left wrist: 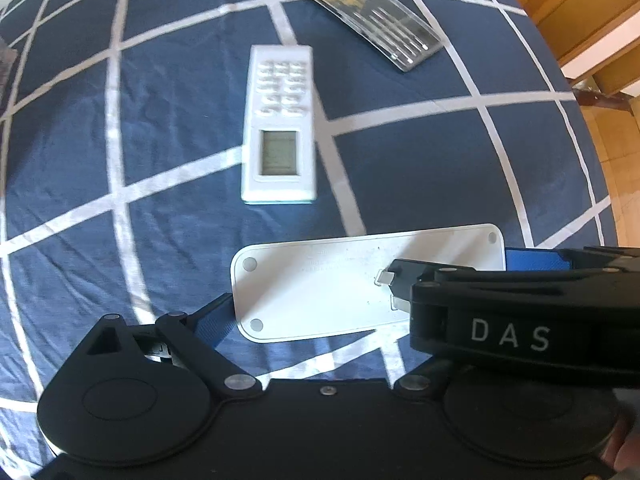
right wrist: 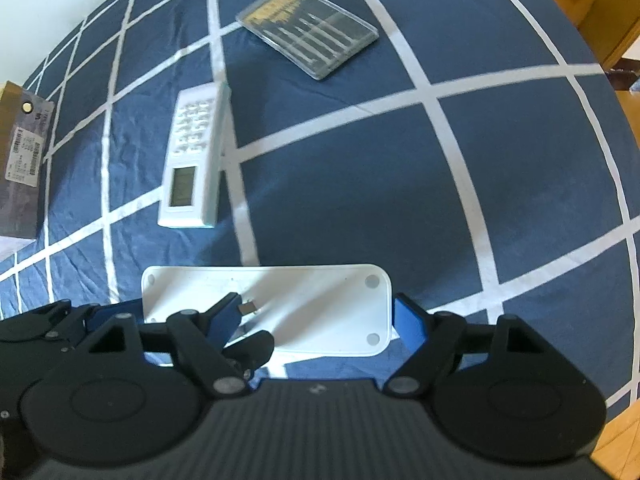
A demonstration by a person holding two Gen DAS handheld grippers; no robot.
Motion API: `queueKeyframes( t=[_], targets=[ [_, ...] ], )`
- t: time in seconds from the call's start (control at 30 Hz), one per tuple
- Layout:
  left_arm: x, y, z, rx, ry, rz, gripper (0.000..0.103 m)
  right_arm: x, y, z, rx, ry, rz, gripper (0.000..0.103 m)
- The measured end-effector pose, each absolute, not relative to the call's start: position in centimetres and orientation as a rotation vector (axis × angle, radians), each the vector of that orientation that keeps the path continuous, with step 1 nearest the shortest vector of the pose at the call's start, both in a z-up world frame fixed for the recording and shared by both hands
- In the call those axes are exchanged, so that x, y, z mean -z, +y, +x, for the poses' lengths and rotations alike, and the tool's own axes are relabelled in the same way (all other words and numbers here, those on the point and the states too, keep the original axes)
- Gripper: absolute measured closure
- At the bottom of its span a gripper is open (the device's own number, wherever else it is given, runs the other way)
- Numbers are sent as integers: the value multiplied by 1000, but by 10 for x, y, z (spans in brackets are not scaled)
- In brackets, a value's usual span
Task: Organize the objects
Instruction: 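Lift the white plate with both grippers and carry it over the box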
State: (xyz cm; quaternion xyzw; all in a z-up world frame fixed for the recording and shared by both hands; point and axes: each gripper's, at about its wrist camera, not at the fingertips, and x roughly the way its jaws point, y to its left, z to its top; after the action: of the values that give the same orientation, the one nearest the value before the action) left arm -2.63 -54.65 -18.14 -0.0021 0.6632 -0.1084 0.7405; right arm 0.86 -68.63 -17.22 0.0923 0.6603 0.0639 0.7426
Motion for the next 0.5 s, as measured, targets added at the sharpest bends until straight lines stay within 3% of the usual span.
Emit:
queueKeyframes(
  t=[0.5],
  targets=[
    [119, -433, -10, 123, 1368, -58, 7, 124, -579, 28, -254, 1380, 143, 23]
  ],
)
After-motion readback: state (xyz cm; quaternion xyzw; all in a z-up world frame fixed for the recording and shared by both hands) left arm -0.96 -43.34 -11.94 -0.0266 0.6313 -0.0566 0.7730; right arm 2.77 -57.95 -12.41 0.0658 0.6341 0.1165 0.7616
